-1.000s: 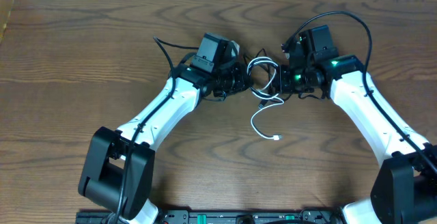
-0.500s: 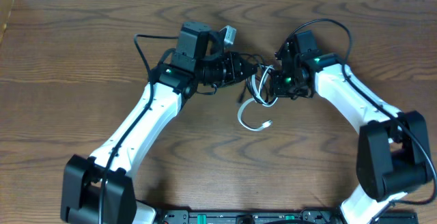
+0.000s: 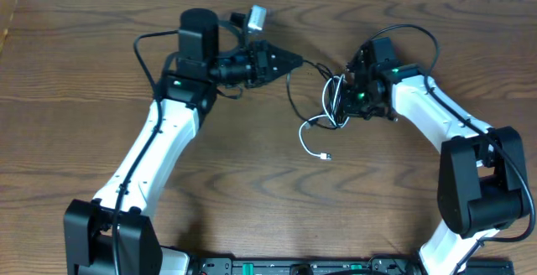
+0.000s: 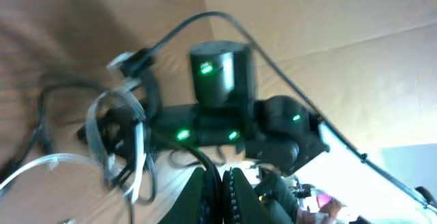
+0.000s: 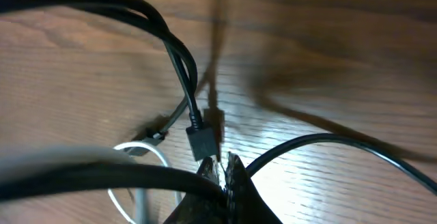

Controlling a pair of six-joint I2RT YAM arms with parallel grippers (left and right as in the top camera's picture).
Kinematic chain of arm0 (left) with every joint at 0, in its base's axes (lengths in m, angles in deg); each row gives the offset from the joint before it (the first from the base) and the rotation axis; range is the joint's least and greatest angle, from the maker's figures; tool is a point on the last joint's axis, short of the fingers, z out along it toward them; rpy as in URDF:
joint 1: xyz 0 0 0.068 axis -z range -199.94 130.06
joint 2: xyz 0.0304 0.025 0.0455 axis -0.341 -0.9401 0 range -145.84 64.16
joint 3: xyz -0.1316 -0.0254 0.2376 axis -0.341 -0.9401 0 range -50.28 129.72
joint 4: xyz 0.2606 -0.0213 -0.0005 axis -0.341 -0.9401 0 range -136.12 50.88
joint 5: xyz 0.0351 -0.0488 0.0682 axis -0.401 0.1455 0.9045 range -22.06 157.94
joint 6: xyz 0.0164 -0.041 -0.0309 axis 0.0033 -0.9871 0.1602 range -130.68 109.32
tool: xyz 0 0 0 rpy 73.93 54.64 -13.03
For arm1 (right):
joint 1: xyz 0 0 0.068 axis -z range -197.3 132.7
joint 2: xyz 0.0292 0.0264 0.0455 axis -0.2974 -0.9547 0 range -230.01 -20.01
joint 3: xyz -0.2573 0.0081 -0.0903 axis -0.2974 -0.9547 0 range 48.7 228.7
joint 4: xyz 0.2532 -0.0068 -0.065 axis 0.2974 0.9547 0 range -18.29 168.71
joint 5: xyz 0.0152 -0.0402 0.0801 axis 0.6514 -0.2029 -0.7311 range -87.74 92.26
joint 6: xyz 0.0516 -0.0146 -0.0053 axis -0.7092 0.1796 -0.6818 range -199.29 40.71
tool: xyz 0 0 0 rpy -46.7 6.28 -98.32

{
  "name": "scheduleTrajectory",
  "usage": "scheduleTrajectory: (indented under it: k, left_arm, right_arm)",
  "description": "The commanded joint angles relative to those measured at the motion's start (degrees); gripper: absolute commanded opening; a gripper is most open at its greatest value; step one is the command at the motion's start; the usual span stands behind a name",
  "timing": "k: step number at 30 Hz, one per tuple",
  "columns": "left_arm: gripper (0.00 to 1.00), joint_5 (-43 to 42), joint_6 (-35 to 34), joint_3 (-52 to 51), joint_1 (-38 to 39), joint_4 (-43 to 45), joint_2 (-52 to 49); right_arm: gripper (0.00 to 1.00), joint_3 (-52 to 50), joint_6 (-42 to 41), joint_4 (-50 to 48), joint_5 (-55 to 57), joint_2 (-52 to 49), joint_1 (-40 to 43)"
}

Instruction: Untangle cables

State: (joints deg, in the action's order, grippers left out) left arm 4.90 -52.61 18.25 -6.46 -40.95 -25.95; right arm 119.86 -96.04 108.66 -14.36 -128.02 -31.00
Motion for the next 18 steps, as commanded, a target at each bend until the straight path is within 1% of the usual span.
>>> scheduleTrajectory:
  k: [1, 3, 4, 5, 7, 8, 11, 13, 14, 18]
  left_arm:
    - [0.07, 5.92, 9.20, 0.37, -0.74, -8.90, 2.56]
    - [0.08, 17.53, 13.22, 0.35, 0.50, -17.94, 2.47]
    - [0.07, 22.77, 14.25, 0.35, 1.27, -21.14, 2.43]
    - [0.08, 28.63, 15.02, 0.35, 2.29, -24.24, 2.34]
    - [0.09, 36.89, 15.34, 0.31, 4.42, -27.93, 2.32]
    - [0.15, 38.95, 15.37, 0.31, 5.33, -28.63, 2.32]
    - [0.43, 41.59, 15.34, 0.31, 8.11, -28.55, 2.32]
    - [0.54, 43.04, 15.34, 0.31, 10.12, -28.00, 2.32]
    - [0.57, 44.19, 15.32, 0.31, 11.45, -27.71, 2.14]
    - [0.58, 44.50, 15.10, 0.31, 14.10, -27.34, 0.74]
  right_arm:
    - [0.01, -0.15, 0.31, 0.79, 2.51, -1.14, 1.25]
    - [0.01, -0.15, 0.63, 1.18, 2.03, -1.14, 1.29]
    - [0.01, -0.15, 0.79, 1.22, 1.81, -1.14, 1.29]
    - [0.01, -0.15, 1.11, 1.42, 1.46, -1.14, 1.27]
    - [0.01, -0.15, 1.16, 1.73, 1.44, -1.14, 1.22]
    - [0.01, -0.15, 1.16, 1.86, 1.46, -1.14, 1.22]
    - [0.01, -0.15, 1.14, 2.05, 1.46, -1.14, 1.22]
    - [0.01, -0.15, 1.16, 2.05, 1.46, -1.14, 1.22]
    - [0.01, -0.15, 1.16, 2.08, 1.46, -1.14, 1.22]
    - [0.01, -0.15, 1.14, 2.32, 1.46, -1.14, 1.22]
